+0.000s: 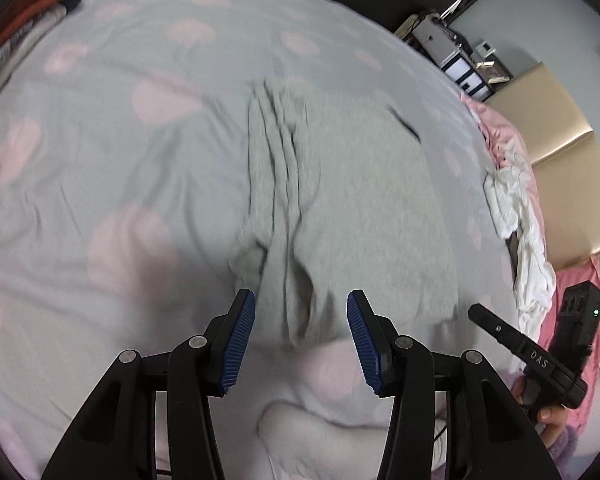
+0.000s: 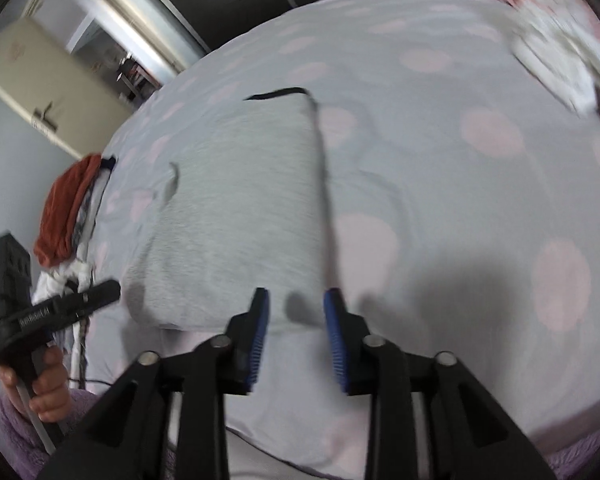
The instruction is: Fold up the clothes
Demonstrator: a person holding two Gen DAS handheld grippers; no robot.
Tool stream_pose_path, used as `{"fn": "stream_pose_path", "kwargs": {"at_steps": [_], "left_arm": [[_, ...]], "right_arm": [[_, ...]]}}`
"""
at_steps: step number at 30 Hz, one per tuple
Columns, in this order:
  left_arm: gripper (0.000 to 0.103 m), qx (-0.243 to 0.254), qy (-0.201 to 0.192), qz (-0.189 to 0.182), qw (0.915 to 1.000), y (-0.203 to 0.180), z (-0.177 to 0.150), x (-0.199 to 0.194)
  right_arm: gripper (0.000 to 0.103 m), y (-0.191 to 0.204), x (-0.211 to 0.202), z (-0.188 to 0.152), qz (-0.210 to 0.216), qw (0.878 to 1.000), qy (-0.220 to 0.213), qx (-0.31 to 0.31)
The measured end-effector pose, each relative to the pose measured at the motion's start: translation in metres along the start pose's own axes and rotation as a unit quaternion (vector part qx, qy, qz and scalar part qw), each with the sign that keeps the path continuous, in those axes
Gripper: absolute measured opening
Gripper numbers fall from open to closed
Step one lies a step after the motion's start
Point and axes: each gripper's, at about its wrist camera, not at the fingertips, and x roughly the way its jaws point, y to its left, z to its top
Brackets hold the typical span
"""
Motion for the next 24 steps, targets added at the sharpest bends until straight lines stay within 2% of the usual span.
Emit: {"fn": "stream_pose_path", "kwargs": {"at_steps": [6, 7, 8, 10, 11, 15, 18, 21, 22, 23, 24], "left_arm": [[0.049, -0.009, 0.045, -0.005, 0.9989, -0.002, -0.005, 0.029], [0.047, -0.008, 0.052, -0.005, 0.9986, -0.003, -0.006, 0.034], [0.037, -0.002, 0.053, 0.003, 0.9986, -0.005, -0.007, 0.037], [0.031, 0.009, 0.046, 0.016, 0.9988, -0.009, -0.008, 0.036], [0.017, 0.015, 0.038, 0.014, 0.9991, -0.012, -0.009, 0.032], [0.014, 0.039, -0.009, 0.007, 0.9992, -0.021, -0.014, 0.009], [0.012, 0.034, -0.031, -0.003, 0.9989, -0.019, -0.015, -0.004], [0.011, 0.015, -0.027, 0.001, 0.9995, -0.009, -0.015, -0.007], [0.011, 0.007, -0.019, 0.009, 0.9998, -0.005, -0.015, -0.003], [0.011, -0.003, -0.007, 0.019, 0.9998, -0.001, -0.014, 0.003], [0.011, -0.011, 0.005, 0.030, 0.9995, 0.004, -0.014, 0.008]], "right_arm": [[0.036, -0.030, 0.007, -0.017, 0.024, 0.999, 0.003, 0.020], [0.036, -0.031, 0.010, -0.018, 0.030, 0.999, 0.005, 0.023], [0.036, -0.030, 0.012, -0.019, 0.031, 0.999, 0.007, 0.019], [0.036, -0.026, 0.014, -0.020, 0.025, 1.000, 0.010, 0.004], [0.036, -0.021, 0.014, -0.021, 0.024, 1.000, 0.010, -0.008], [0.036, -0.009, 0.017, -0.025, 0.011, 0.999, 0.010, -0.044], [0.036, -0.008, 0.024, -0.022, 0.004, 0.999, 0.012, -0.048], [0.035, -0.015, 0.030, -0.017, 0.006, 0.999, 0.016, -0.027], [0.030, -0.019, 0.031, -0.016, 0.012, 1.000, 0.015, -0.018], [0.019, -0.022, 0.030, -0.016, 0.019, 1.000, 0.013, -0.009], [0.016, -0.025, 0.030, -0.016, 0.028, 1.000, 0.013, -0.002]]}}
